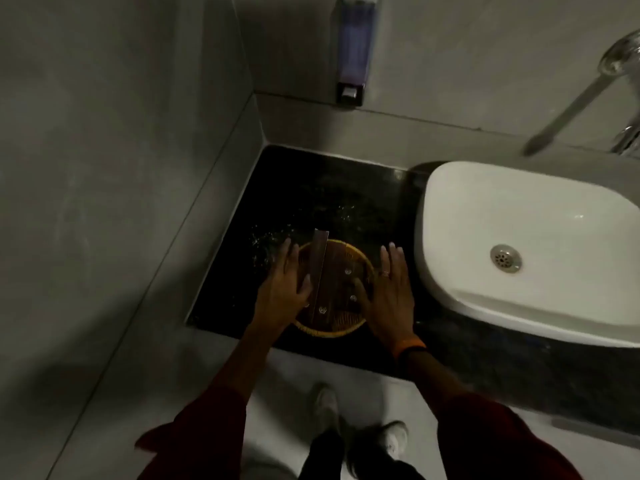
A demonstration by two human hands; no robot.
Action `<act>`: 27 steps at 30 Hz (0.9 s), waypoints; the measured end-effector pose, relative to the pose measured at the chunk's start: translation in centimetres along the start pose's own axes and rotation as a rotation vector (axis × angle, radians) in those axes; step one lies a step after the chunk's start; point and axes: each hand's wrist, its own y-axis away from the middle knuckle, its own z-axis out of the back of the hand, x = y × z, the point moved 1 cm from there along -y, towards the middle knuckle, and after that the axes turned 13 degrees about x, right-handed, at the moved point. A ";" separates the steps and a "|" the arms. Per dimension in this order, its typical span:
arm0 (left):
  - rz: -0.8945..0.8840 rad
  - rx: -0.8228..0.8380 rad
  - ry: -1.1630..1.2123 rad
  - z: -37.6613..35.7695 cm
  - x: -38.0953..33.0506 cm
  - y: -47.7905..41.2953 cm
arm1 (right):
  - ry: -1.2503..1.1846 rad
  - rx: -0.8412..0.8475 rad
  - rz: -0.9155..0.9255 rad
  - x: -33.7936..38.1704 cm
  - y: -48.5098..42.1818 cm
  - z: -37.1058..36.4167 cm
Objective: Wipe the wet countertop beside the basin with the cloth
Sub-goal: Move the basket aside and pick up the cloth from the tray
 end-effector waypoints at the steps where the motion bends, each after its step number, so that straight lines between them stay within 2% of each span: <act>1: 0.030 -0.015 0.022 -0.2 0.2 -0.2 | -0.098 0.046 -0.076 -0.3 0.1 -0.8; 4: 0.091 -0.081 0.041 -0.4 0.8 -0.9 | -0.428 0.174 -0.266 -0.6 0.5 -1.9; 6: 0.133 -0.067 0.094 -0.3 0.6 -1.2 | -0.558 0.142 -0.321 0.0 0.7 -1.9; 10: 0.180 -0.065 0.089 -0.4 -1.3 0.0 | -0.526 0.050 -0.324 -0.6 2.7 -1.1; 15: 0.126 -0.040 0.206 -3.8 -5.8 5.0 | -0.551 -0.031 -0.331 -4.9 8.8 0.6; 17: 0.079 -0.021 0.218 -6.2 -8.2 7.3 | -0.574 -0.024 -0.343 -7.7 12.1 1.6; 21: 0.122 0.026 0.240 -12.0 -13.6 10.4 | -0.548 -0.015 -0.409 -14.3 17.8 3.9; 27: 0.062 0.109 0.258 -21.5 -25.4 10.8 | -0.559 -0.077 -0.479 -27.0 24.2 9.9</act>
